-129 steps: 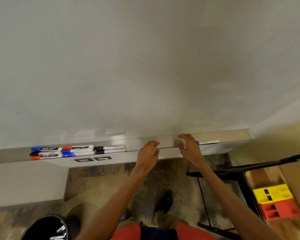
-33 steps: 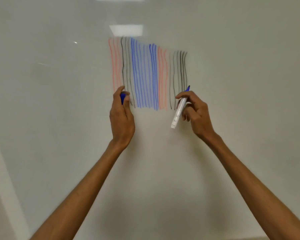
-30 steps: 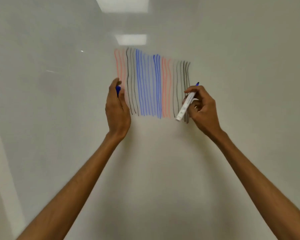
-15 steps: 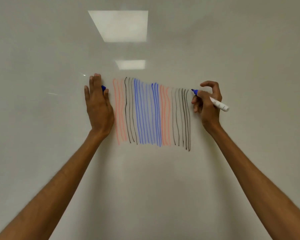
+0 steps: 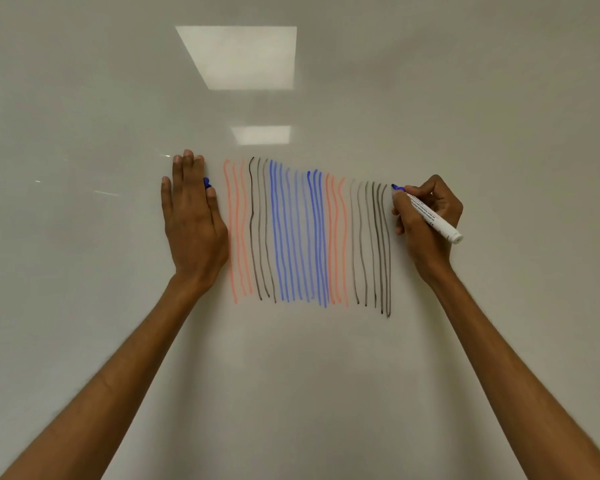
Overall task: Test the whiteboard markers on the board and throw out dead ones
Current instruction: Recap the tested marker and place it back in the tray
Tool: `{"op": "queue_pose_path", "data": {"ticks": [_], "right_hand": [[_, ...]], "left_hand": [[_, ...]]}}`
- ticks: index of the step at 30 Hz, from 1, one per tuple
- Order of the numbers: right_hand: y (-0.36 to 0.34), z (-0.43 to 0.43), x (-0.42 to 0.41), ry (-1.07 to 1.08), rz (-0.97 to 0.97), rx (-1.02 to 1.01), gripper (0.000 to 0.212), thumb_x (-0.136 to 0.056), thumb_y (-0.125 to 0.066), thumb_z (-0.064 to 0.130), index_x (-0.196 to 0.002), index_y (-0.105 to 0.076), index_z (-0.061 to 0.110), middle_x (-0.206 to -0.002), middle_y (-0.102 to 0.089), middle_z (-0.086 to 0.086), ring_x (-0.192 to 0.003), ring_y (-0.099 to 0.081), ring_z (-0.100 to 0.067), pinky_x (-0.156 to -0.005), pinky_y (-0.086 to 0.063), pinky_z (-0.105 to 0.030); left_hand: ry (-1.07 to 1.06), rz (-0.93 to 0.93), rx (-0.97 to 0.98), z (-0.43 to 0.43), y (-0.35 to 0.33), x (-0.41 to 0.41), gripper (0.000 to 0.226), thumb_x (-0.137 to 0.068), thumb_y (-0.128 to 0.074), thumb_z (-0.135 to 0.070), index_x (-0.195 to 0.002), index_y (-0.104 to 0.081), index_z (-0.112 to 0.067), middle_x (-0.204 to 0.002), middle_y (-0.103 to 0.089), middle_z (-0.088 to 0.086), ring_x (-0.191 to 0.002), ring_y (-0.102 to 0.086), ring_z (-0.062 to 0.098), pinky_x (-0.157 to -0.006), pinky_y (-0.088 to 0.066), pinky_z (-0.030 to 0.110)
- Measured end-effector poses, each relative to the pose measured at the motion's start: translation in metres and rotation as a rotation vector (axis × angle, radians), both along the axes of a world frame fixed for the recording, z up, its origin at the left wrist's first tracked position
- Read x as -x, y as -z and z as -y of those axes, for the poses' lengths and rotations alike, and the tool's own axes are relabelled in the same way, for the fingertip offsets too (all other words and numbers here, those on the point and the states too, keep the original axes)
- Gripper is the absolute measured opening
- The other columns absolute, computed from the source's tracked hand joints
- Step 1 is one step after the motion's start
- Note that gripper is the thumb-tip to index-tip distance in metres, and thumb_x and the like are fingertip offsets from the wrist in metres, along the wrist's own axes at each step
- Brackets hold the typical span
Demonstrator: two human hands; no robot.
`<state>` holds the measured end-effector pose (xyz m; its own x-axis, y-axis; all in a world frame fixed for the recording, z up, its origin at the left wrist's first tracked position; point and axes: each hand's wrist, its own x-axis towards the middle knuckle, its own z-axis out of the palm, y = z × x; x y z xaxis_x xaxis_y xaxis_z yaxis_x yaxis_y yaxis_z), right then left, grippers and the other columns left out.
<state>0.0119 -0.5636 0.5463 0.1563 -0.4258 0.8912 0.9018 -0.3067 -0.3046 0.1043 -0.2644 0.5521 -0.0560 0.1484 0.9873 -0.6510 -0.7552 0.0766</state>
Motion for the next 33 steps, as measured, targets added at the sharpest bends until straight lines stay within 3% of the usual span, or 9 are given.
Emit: {"op": "queue_pose_path", "data": {"ticks": [6, 10, 25, 30, 33], "right_hand": [[0.006, 0.003, 0.002, 0.008, -0.058, 0.047, 0.02, -0.085, -0.065, -0.005, -0.074, -0.048, -0.003, -0.069, -0.061, -0.008, -0.055, -0.058, -0.017, -0.043, -0.046, -0.025], [0.014, 0.004, 0.005, 0.001, -0.081, 0.056, 0.025, -0.085, -0.064, -0.006, -0.07, -0.046, 0.005, -0.066, -0.058, -0.015, -0.052, -0.056, -0.016, -0.043, -0.044, -0.026], [0.055, 0.011, 0.013, 0.011, -0.121, 0.071, 0.042, -0.078, -0.062, 0.001, -0.058, -0.043, 0.033, -0.058, -0.05, -0.012, -0.043, -0.049, -0.012, -0.042, -0.039, -0.022], [0.067, 0.017, 0.011, 0.045, -0.121, 0.12, 0.03, -0.075, -0.065, 0.018, -0.058, -0.044, 0.032, -0.055, -0.047, -0.015, -0.043, -0.044, -0.022, -0.043, -0.04, -0.025], [0.075, 0.019, 0.009, 0.04, -0.136, 0.124, 0.03, -0.075, -0.065, 0.02, -0.056, -0.044, 0.029, -0.053, -0.045, -0.014, -0.041, -0.044, -0.02, -0.041, -0.039, -0.023]], "left_hand": [[0.0, 0.004, -0.005, 0.0, 0.001, 0.0, 0.048, -0.108, -0.028, -0.017, -0.155, -0.026, -0.004, -0.162, -0.025, 0.011, -0.152, -0.017, 0.021, -0.126, -0.006, 0.034], [0.0, 0.005, -0.011, 0.0, 0.001, 0.0, 0.048, -0.108, -0.028, -0.016, -0.155, -0.026, -0.004, -0.162, -0.025, 0.011, -0.152, -0.017, 0.021, -0.126, -0.006, 0.034], [0.026, 0.004, -0.048, -0.003, 0.005, -0.001, 0.048, -0.108, -0.028, -0.016, -0.154, -0.025, -0.003, -0.163, -0.023, 0.014, -0.153, -0.015, 0.025, -0.126, -0.004, 0.036], [0.017, 0.008, -0.047, -0.003, 0.005, -0.001, 0.048, -0.109, -0.029, -0.015, -0.155, -0.025, -0.003, -0.163, -0.022, 0.013, -0.153, -0.014, 0.024, -0.126, -0.005, 0.037], [0.02, 0.009, -0.045, -0.003, 0.006, -0.001, 0.047, -0.108, -0.029, -0.014, -0.154, -0.025, -0.003, -0.163, -0.023, 0.013, -0.153, -0.015, 0.024, -0.126, -0.004, 0.035]]}}
